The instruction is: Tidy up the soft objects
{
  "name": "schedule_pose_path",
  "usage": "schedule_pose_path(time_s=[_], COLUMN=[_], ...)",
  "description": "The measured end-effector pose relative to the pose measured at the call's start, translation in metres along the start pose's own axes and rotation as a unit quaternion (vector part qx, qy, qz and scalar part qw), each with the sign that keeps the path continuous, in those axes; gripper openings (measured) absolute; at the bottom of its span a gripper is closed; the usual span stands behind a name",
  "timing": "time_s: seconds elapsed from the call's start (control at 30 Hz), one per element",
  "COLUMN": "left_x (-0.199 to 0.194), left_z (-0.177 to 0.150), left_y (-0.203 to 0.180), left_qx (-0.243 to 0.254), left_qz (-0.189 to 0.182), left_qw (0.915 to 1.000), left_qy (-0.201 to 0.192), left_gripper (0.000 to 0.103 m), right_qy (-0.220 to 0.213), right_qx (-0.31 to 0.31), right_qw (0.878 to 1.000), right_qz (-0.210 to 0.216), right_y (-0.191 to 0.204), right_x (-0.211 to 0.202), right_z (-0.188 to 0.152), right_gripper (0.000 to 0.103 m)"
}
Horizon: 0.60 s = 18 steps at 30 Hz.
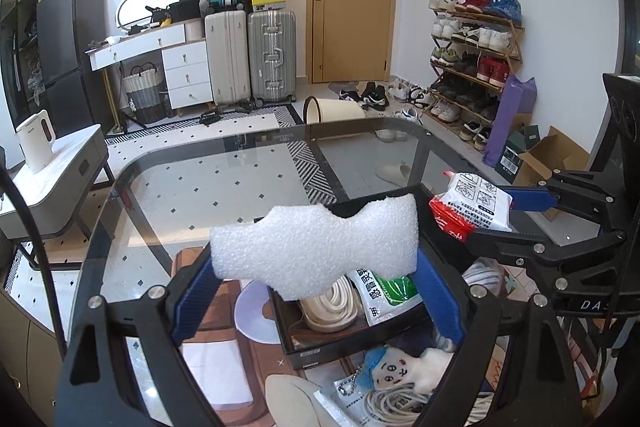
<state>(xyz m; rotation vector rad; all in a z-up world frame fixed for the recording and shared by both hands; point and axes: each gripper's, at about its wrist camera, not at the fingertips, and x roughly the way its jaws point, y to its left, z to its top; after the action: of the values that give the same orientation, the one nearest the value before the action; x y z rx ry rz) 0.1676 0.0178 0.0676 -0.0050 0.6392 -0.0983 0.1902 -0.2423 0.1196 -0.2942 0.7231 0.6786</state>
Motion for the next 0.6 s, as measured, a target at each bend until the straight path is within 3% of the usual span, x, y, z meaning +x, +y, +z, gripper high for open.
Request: schedule_pose_path(time_s=[0.6], left_x=[0.041], left_z=[-0.002], left_y=[-0.004], left_qx=[0.007], left_qz=[-0.003], left_qw=[0.9993], left_qy=[0.038], left_gripper=[0.09], right_qy=[0.044], right_qx=[-0.013], right_qw=[0.999], right_qz=[0.003], right_y=[-0.005], right_x=[0.045], right_z=[0.009], right_gripper=[0.05])
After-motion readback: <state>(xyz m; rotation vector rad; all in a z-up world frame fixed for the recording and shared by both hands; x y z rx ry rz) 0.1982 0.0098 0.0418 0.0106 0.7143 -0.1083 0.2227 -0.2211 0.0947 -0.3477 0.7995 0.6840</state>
